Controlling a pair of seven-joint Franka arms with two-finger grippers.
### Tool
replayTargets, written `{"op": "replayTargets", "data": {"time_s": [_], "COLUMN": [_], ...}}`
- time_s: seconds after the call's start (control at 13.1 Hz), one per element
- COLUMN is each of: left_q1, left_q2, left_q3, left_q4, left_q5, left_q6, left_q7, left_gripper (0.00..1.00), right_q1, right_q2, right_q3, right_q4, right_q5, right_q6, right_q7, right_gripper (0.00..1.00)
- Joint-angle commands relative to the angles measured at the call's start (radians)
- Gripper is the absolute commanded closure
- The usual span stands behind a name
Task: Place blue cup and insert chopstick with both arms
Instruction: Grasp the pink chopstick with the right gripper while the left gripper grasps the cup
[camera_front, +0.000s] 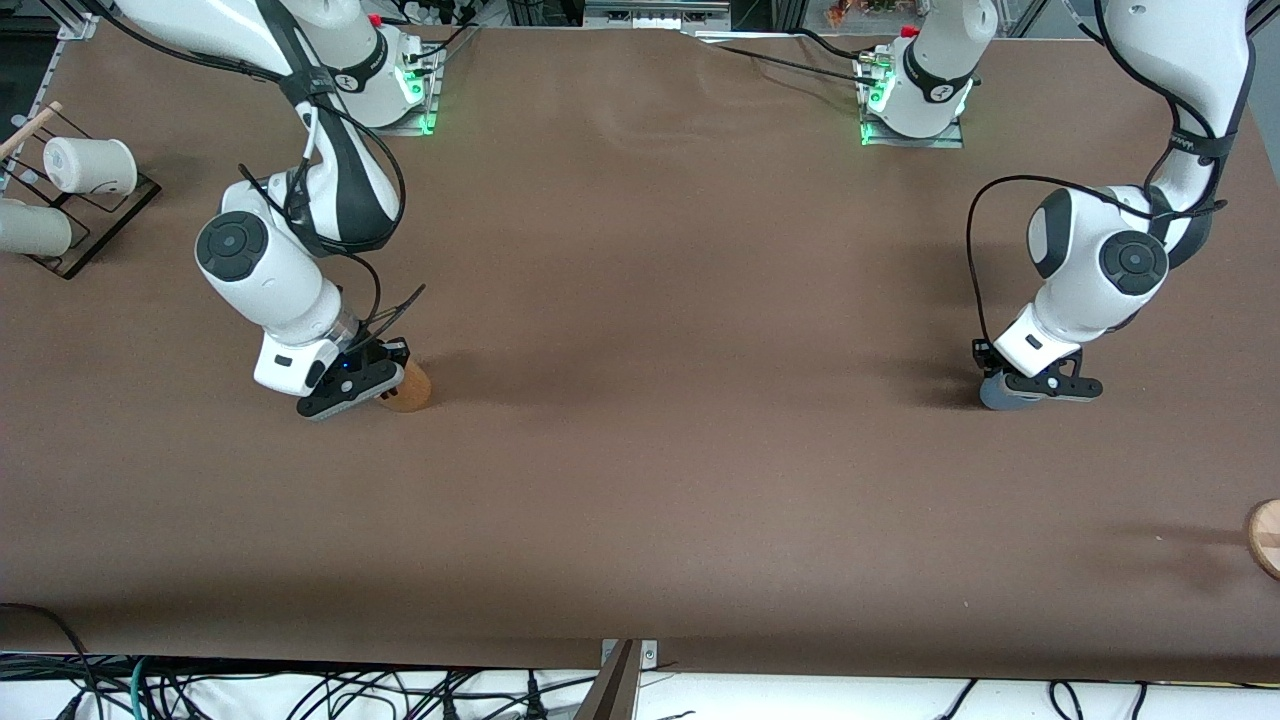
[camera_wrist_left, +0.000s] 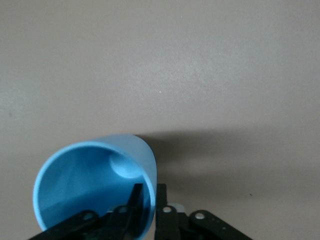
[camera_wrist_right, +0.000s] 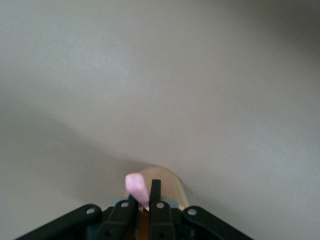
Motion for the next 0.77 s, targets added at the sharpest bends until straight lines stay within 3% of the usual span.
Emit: {"op": "replayTargets", "data": {"time_s": [0.0, 0.15, 0.31, 0.69], "left_q1": [0.001, -0.031, -0.135, -0.482], "left_q2": [-0.01, -0.008, -0.005, 0.105], "left_q3": [-0.004, -0.01, -0.01, -0.013], "left_q4": [0.053, 0.139, 0.222, 0.464], "left_q5": [0.004, -0.042, -0.139, -0.141], "left_q6": [-0.067, -0.17, -0.283, -0.445], "left_q7": [-0.002, -0.02, -0.123, -0.751], "left_gripper": [1.0, 1.0, 1.0, 1.0], "right_q1": [0.0, 0.0, 0.0, 0.0], "right_q2": [-0.032, -0.075, -0.121, -0.132], "right_q3": [0.002, 0.005, 0.008, 0.021], "right_q4": [0.013, 0.034, 0.074, 0.379], "right_q5": [0.001, 0.004, 0.006, 0.078], "right_q6": [-0.017, -0.086, -0.182, -0.623], "right_q7": [-0.043, -0.086, -0.087, -0.09], "right_gripper": [1.0, 1.0, 1.0, 1.0]}}
